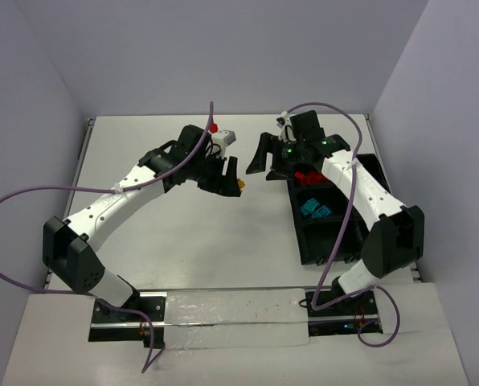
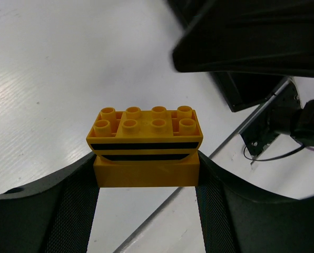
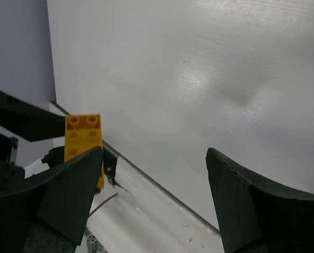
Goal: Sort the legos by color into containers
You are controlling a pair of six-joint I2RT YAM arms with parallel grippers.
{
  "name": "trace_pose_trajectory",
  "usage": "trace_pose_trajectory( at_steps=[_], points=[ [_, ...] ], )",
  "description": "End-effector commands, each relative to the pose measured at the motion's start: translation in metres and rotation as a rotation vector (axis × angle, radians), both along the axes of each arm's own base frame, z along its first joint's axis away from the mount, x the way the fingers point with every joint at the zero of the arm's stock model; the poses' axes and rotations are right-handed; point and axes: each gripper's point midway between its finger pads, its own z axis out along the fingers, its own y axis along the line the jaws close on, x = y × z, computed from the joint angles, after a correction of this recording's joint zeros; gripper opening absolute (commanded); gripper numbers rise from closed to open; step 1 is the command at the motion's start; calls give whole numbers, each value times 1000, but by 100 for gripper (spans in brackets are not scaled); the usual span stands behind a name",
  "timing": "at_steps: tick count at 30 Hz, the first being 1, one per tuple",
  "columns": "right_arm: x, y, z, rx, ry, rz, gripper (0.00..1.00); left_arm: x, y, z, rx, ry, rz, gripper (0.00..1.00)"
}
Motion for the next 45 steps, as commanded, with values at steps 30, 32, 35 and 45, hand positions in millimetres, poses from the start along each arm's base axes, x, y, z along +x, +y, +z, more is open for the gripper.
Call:
trace_pose_trajectory(
  at_steps=[30,32,35,45],
  points=[
    [-41,80,15,329,169,310,19,-7,-16,19,-22,-61,-75,45],
    [-41,82,20,369,158,317,2,-8,-15,19,-18,-63,-71,45],
    [-37,84,28,418,159,293,0,-7,-14,19,-15,-66,-62,45],
    [-16,62,26,400,130,169,0,-8,-11,14,-5,-68,-57,44]
  ],
)
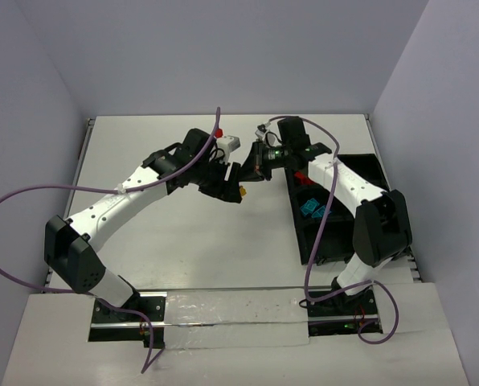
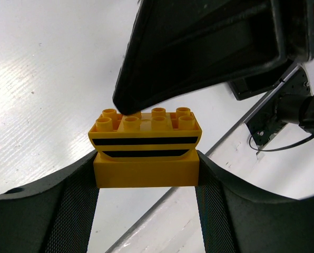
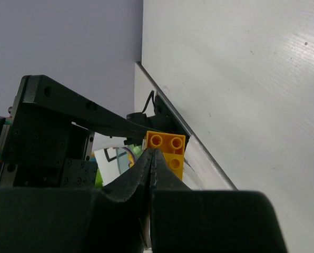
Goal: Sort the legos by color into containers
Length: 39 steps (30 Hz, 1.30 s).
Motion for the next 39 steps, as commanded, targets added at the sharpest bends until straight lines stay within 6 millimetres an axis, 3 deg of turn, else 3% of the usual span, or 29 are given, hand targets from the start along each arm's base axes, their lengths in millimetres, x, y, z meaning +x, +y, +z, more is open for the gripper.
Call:
trace_pose_trajectory(
  at_steps=[1,10,16,17,19,21,26,28,39],
  points=[
    [7,-11,19,14,-73,-50,0,9,-6,21,-50,-83,-5,44],
    [20,-32,9,-35,-66,-163,0,9,-3,18,-33,-89,-3,43],
    [19,-36,3,-52,-63,-167,0,9,-3,20,-40,-94,-2,43],
    [19,-35,5,-47,-68,-160,12,8,-3,20,-41,-93,-5,43],
    [17,-33,11,-25,-88,-140,53,8,-4,19,-41,-89,-9,43],
    [13,-29,16,9,-87,-95,80,7,-4,17,-39,-82,-12,43],
    [7,-17,21,32,-88,-10,79,9,-7,17,-47,-78,-12,42],
    [0,-11,15,22,-55,39,78,10,-7,18,-47,-82,-8,42],
    [-26,4,-3,47,17,189,58,11,-7,20,-44,-94,-3,42]
  ],
)
